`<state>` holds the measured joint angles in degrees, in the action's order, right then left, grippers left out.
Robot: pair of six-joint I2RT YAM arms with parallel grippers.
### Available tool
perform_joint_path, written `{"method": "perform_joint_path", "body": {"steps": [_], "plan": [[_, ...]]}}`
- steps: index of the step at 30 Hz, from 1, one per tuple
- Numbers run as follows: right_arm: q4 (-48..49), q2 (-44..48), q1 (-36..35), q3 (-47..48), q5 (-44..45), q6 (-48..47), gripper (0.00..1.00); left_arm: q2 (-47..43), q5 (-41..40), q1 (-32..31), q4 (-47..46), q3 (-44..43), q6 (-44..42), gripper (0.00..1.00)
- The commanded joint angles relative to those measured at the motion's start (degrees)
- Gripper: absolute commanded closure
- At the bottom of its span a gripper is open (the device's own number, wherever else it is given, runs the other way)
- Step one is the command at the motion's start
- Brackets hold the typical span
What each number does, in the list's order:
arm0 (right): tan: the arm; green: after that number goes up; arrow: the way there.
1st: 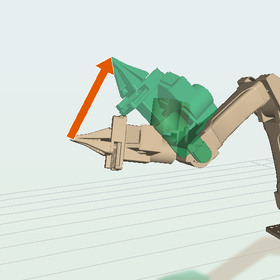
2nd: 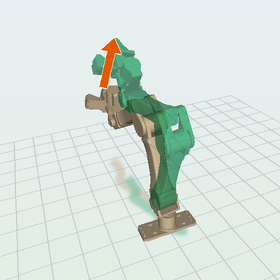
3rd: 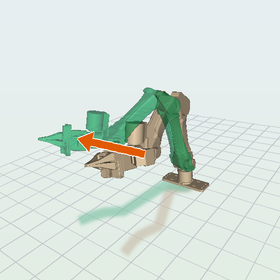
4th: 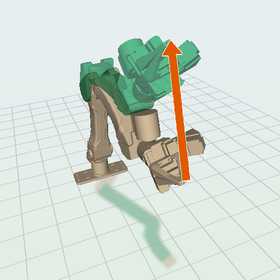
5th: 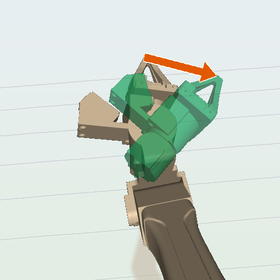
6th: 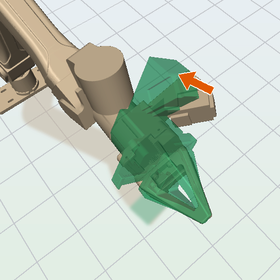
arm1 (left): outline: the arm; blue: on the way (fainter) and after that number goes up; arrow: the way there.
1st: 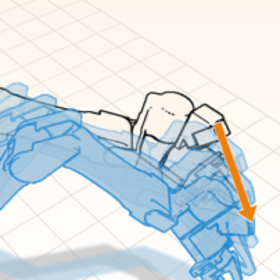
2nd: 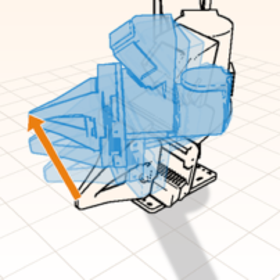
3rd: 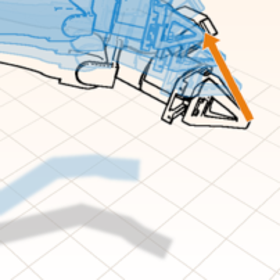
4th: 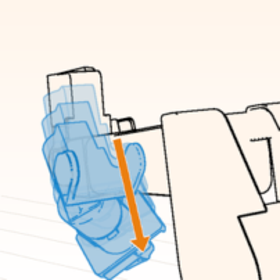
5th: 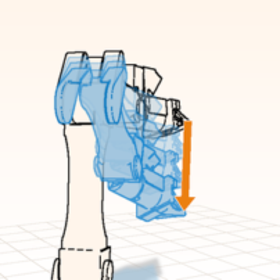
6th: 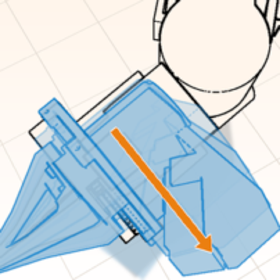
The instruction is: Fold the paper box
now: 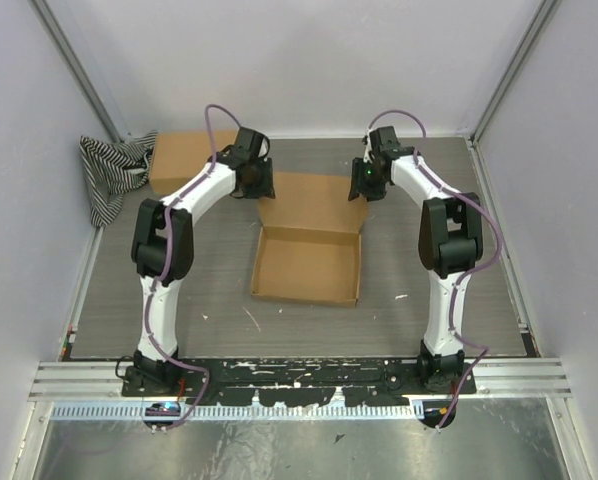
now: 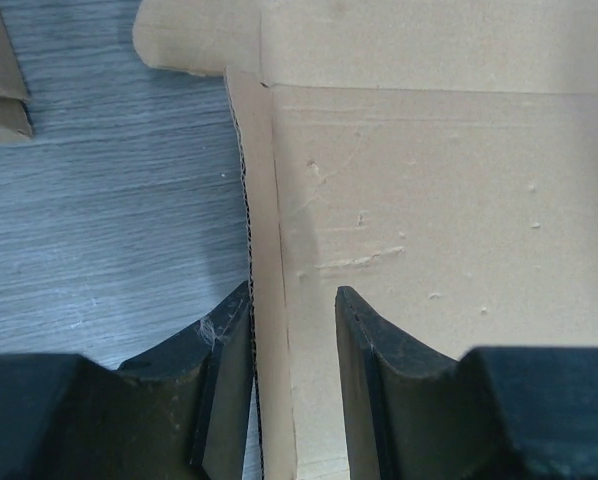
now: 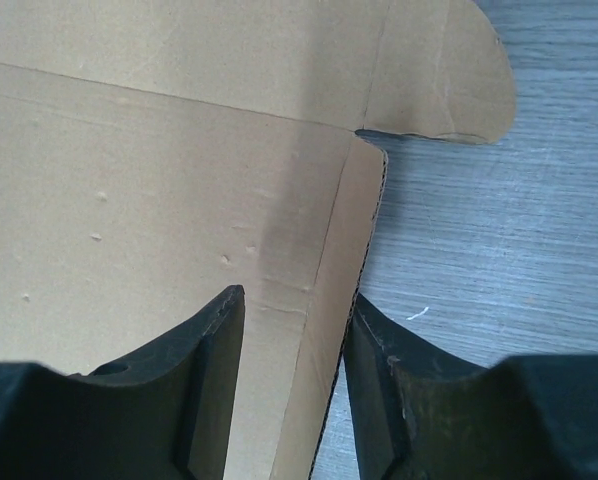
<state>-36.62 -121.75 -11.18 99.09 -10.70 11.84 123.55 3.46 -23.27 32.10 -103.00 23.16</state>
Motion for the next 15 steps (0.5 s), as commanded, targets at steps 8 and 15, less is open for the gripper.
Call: {"method": "perform_joint_path", "body": {"steps": [8,15], "plan": [[-2.9,-1.0,-4.9,6.3,6.4,-1.1,0.52,4.3,-6.4,-5.3,8.6,-11.0,-4.8,0.57],[-3.7,-1.5,-6.7,6.9,9.3,-0.9,0.52,6.1,-8.9,-7.3,10.5,-12.7,-5.8,0.57]]}}
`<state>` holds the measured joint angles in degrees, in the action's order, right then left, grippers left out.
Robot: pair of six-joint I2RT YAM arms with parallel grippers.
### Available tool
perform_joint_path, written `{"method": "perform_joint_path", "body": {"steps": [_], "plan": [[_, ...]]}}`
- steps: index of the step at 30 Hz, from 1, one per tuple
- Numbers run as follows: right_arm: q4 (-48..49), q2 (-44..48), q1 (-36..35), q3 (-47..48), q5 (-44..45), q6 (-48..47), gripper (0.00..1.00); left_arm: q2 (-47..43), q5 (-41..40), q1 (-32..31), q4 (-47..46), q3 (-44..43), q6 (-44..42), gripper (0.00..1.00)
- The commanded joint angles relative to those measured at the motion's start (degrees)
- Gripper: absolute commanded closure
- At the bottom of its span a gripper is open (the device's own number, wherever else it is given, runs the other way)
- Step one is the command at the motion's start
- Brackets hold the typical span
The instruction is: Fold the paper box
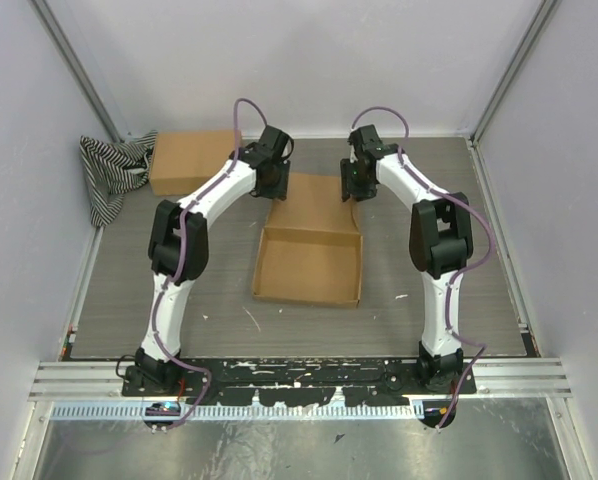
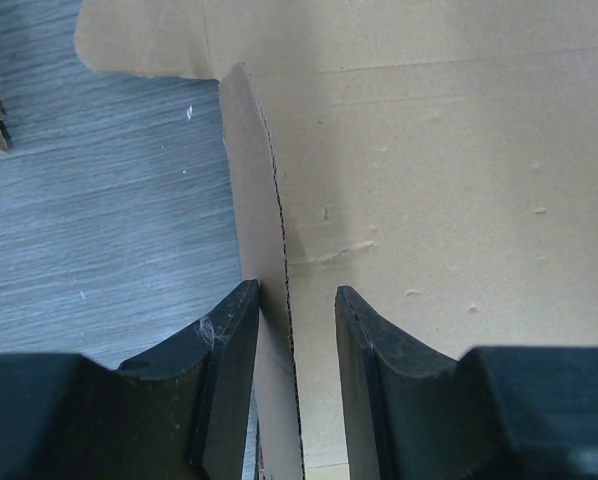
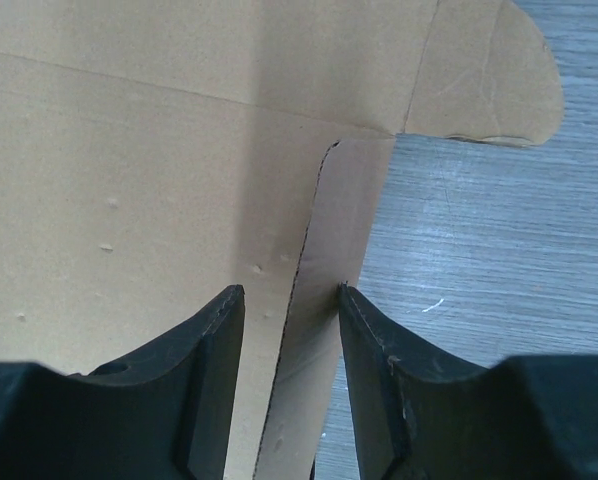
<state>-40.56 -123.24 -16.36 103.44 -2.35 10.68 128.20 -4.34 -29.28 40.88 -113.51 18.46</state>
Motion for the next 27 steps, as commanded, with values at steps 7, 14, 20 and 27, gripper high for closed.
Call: {"method": "perform_joint_path", "body": {"steps": [7,14,20,27], "plan": [[-1.0,-1.6,-2.9,3.9,3.3,0.4,0.52,4.6,-4.4,-2.8,6.0,-6.2,-2.6,0.57],[-1.8,-2.4,-3.8,5.0,5.2,0.3,0.52,5.5,-8.9,-3.7,8.4,-8.4,-3.9,0.63],[-2.1,-1.0,-2.2,4.7,7.2,0.3,0.49,0.6,-17.8,-3.4,2.4,-1.6,-3.4,1.00],[-2.1,2.7,2.8,3.4,2.3,-0.4,0.48,-9.8,-22.3,-2.8,-14.1,14.4,-5.2,1.00]]}}
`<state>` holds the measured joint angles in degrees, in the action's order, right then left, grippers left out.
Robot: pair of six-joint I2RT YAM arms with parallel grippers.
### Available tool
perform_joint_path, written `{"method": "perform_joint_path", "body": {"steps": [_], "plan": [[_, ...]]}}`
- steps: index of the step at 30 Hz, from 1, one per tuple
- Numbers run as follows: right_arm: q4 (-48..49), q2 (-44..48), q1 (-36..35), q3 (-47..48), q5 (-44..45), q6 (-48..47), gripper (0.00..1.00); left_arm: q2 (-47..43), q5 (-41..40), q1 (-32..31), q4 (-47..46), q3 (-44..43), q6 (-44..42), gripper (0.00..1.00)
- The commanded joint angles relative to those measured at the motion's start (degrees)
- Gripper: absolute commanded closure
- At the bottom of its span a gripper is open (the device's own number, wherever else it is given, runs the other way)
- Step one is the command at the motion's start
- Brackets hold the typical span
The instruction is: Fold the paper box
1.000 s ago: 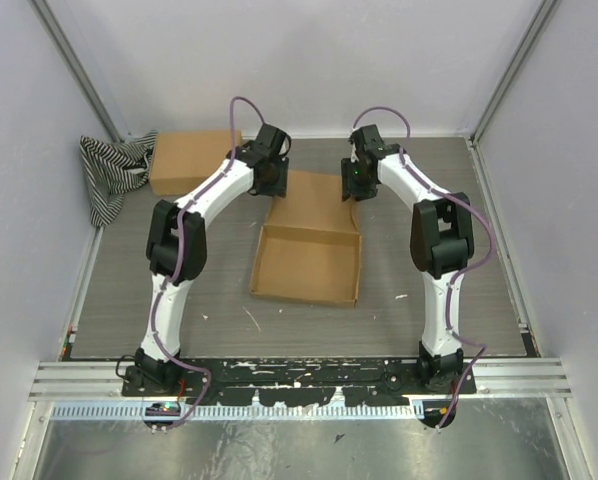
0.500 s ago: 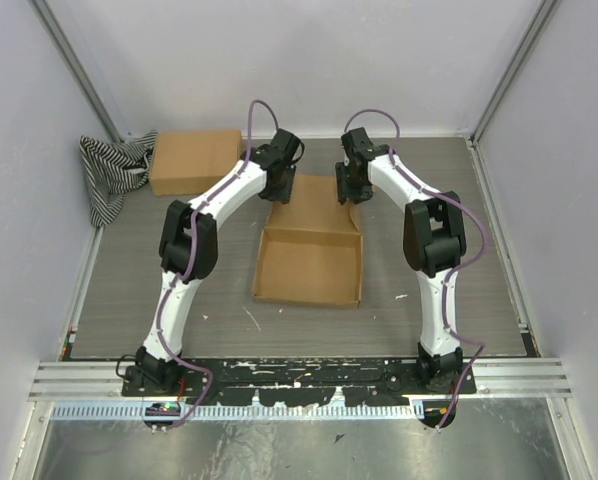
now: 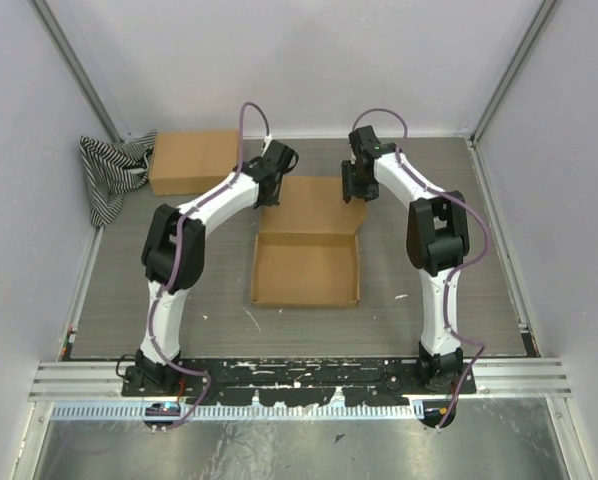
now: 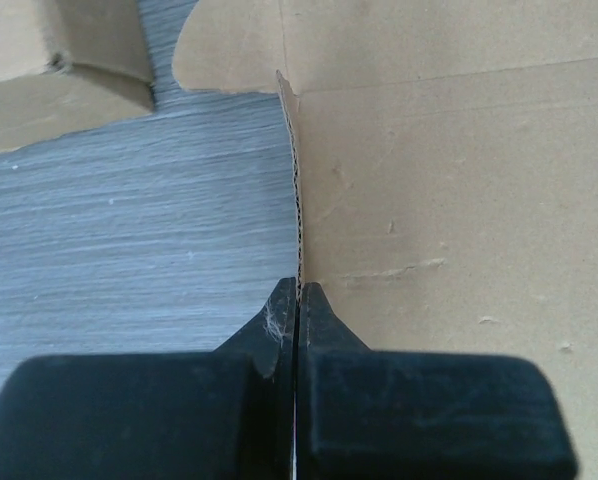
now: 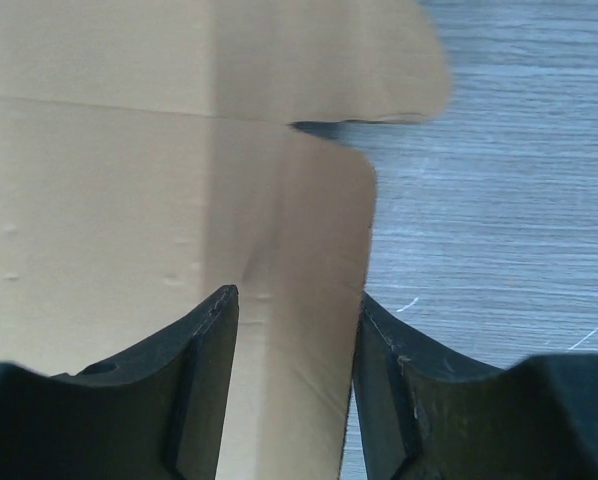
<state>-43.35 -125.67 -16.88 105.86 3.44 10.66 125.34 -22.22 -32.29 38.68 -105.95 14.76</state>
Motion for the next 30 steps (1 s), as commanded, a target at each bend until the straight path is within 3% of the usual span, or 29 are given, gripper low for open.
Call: {"method": "perform_joint_path", "body": {"steps": [1,15,22,27,30], "plan": [[0.7,5.4,3.9,0.9,-4.1,-0.5,0.48,-8.4,-4.7,0.1,-14.8,9.1,-1.8,1.00],[0.4,7.8,7.8,1.2,-18.2,-2.6,0.48,-23.0,-7.2,0.1,-55.0,36.2,-3.4,1.00],[1.8,10.4,9.4,0.3,-26.6,-5.2,0.35,-26.0,-6.3,0.2,-75.8,48.1,-4.8,1.00],[1.5,10.5,10.2,2.1,-27.2,-6.3,0.36,-26.7,-3.8,0.2,-83.9,51.3,-6.3,1.00],[0.4,10.3,10.3,4.4,-27.5,-6.8,0.43,-27.1,-2.7,0.2,-85.9,51.9,-7.4,1.00]]}}
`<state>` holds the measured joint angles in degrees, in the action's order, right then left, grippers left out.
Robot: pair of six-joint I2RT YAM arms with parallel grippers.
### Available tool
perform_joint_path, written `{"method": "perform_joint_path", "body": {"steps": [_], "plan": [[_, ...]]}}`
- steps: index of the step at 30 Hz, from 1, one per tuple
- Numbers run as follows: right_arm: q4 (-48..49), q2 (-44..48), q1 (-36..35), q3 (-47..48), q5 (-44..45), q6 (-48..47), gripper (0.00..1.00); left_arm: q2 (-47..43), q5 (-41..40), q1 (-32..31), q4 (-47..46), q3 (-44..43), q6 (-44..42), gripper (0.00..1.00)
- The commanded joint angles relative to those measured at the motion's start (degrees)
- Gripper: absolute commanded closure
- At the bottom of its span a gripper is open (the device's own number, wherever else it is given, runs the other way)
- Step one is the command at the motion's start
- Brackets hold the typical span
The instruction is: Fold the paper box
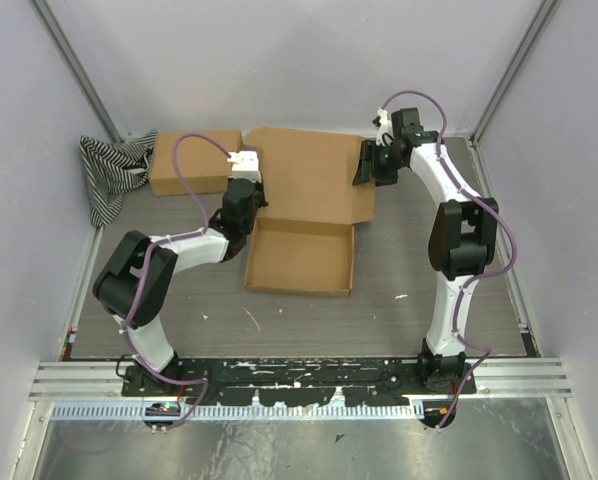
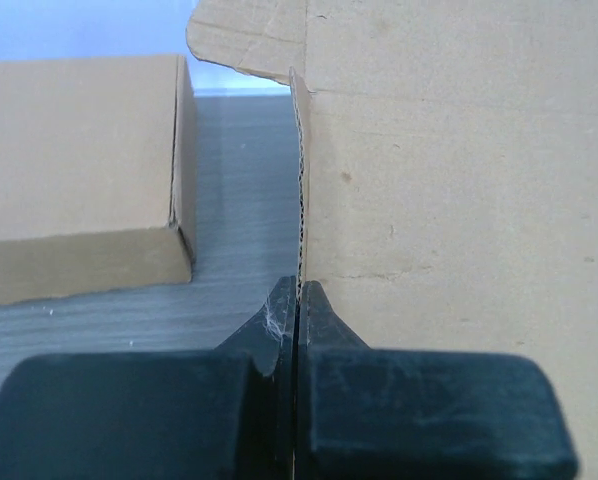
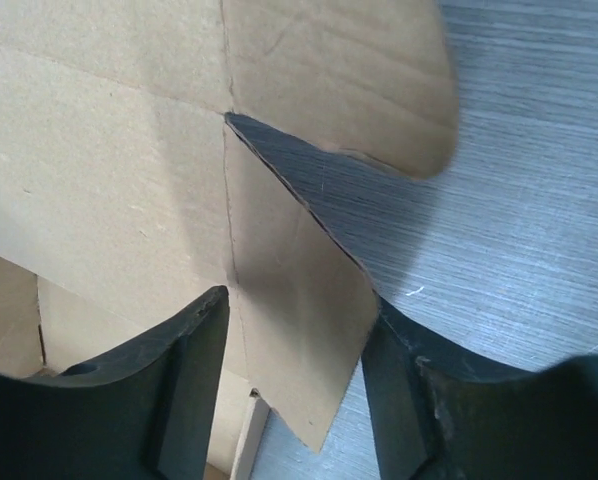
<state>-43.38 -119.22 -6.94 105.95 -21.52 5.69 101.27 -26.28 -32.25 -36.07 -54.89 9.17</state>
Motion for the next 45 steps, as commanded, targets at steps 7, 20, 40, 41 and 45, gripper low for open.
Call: {"method": "perform_joint_path", "body": {"steps": [7,20,40,41,45], "plan": [[-3.3,3.4,0.0,8.2,2.1,-1.7,0.94,-3.3,2.0,0.2,-12.9,0.7,-3.5,1.00],[25.5,18.2,-3.5,-14.4,15.7,-9.0,0.99,-11.6,-6.5,1.1,20.0,-10.8,-6.6,0.21],[45.3,28.5,-5.3,-32.4,13.6,-10.5,0.98,0.7,20.0,7.5,76.7,-50.9,-4.2,0.31],[45.3,28.7,-5.3,-32.6,13.7,-10.7,0.98,1.0,19.6,7.5,77.3,-51.1,-4.1,0.30],[45.1,29.3,-5.4,-32.9,13.6,-10.8,0.98,1.8,18.5,7.5,78.2,-51.5,-4.0,0.28]]}}
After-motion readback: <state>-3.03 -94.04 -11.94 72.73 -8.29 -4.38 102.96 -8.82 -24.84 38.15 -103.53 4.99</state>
